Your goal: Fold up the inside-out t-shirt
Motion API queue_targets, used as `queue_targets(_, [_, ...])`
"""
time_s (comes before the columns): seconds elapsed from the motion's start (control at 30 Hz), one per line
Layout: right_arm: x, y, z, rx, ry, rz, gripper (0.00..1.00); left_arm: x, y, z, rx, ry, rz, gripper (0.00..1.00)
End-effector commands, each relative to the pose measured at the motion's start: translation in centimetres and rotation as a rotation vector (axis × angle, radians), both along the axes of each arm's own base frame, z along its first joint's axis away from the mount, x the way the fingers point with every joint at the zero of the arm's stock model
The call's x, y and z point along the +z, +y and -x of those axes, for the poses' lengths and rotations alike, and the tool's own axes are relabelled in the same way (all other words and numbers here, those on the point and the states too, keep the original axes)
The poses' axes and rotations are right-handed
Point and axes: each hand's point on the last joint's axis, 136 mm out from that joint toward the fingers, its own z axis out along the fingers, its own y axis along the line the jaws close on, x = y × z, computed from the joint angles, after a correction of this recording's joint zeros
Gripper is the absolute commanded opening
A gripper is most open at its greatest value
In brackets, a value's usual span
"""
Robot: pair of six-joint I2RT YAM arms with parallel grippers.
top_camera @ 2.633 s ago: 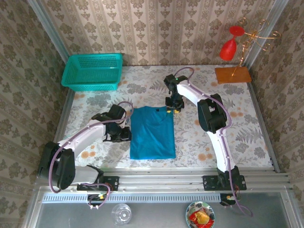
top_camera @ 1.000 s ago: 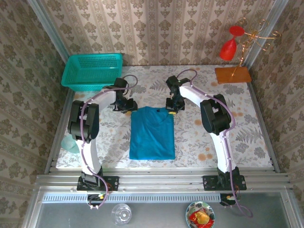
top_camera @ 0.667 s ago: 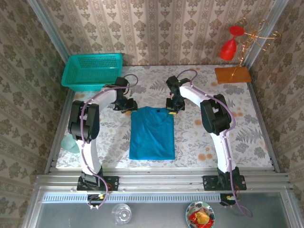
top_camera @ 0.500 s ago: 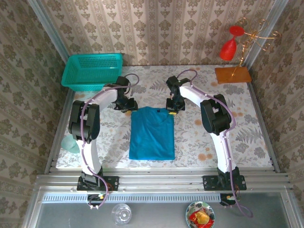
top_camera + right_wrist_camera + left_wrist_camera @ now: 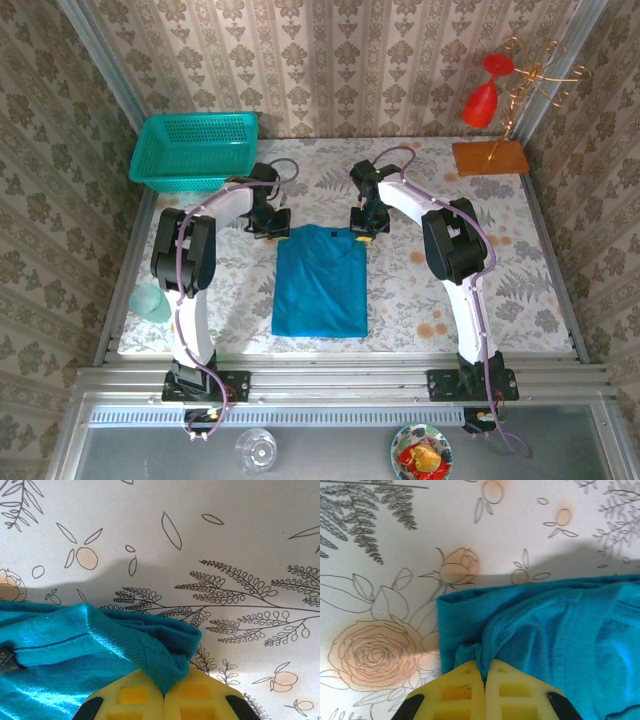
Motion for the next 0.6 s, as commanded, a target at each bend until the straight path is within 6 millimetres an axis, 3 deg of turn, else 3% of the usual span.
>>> queue_targets(0.0, [0.2,-1.5,1.9,0.011,0.065,0.050,0.01,4.7,-1.2,0.0,-0.030,-0.092,0.070,0.00])
queue_targets(0.2, [0.0,-1.6,1.9,0.017,0.076,0.058,0.01,5.3,-2.1,-0.4,-0.021,-0.100,0.150,0.00])
queue_targets(0.43, [0.1,-1.9,2.1,0.026,0.083,0.071,0.01,2.0,-2.9,-2.3,0.013,-0.036,0.288,0.00])
queue_targets(0.57, [0.3,-2.0,2.2,0.030,0.084,0.077,0.00,-0.1,-2.1,-3.1,0.028,-0.018,0.244,0.06])
